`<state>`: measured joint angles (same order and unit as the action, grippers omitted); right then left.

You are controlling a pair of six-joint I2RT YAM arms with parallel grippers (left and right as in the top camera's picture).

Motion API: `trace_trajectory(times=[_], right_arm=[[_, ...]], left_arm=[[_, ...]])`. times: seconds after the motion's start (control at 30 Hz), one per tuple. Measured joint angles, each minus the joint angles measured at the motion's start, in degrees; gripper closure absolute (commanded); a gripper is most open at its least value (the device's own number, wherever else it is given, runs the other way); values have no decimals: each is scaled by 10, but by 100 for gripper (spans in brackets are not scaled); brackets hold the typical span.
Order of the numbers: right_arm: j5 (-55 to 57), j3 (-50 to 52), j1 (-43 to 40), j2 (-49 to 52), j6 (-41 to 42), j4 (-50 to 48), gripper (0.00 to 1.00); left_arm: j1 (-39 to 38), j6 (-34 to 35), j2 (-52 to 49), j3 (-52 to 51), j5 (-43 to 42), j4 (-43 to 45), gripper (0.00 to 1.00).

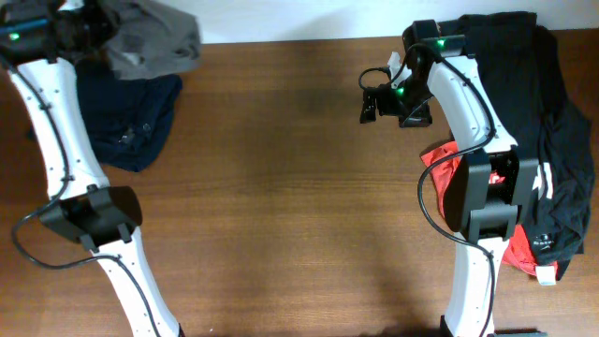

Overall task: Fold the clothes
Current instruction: 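Drag the folded shorts with the left gripper to the table's top-left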

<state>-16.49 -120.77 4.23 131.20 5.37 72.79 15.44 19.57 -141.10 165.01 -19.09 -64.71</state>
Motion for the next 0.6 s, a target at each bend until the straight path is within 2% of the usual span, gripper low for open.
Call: trace_trajectory(times=[0.27,0.6], right_arm=[[0,0,0,0,0,3,1],[0,0,0,0,0,9,1]], left_arm=[[9,27,0,0,90,-2,99],[23,37,-6,0,121,5,100]])
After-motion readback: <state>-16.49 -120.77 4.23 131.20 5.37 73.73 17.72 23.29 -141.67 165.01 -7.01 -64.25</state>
